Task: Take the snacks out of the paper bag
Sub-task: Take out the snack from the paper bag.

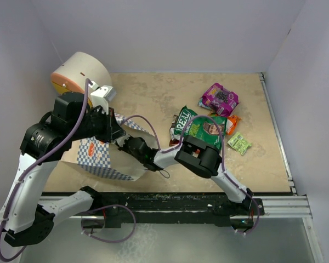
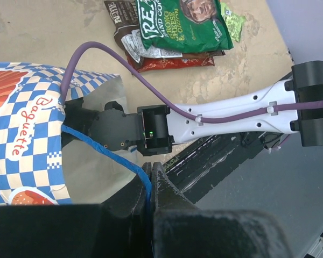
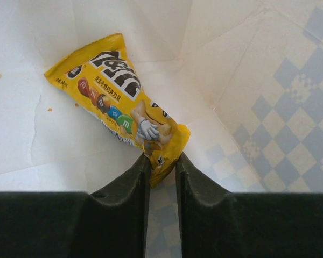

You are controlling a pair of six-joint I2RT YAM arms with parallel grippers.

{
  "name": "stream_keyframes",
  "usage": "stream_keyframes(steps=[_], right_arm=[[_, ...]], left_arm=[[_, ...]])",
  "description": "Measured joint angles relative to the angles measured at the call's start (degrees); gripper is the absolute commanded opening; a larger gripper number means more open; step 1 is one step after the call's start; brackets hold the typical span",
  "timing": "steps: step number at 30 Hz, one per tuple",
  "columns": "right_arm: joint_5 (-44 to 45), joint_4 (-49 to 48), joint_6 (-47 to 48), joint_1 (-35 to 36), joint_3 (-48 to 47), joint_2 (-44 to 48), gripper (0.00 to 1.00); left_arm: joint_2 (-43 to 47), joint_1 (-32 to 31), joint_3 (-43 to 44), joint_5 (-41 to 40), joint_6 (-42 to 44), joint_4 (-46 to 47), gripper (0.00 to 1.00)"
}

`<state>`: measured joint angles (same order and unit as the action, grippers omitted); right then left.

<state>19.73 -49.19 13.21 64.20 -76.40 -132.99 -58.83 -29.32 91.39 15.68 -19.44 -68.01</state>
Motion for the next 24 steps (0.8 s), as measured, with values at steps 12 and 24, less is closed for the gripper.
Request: stream_keyframes(steps=[12, 24], right_arm=[[0.42, -0.55, 0.35, -0.04, 4.50, 6.82, 0.04], [1.99, -2.08, -0.61, -0.02, 12.96, 12.63, 0.00]], left_arm=[[4.55, 0.00, -4.72, -2.80, -1.09, 0.66, 0.00], [3.30, 0.00, -4.74, -5.90, -2.82, -0.24, 0.00]])
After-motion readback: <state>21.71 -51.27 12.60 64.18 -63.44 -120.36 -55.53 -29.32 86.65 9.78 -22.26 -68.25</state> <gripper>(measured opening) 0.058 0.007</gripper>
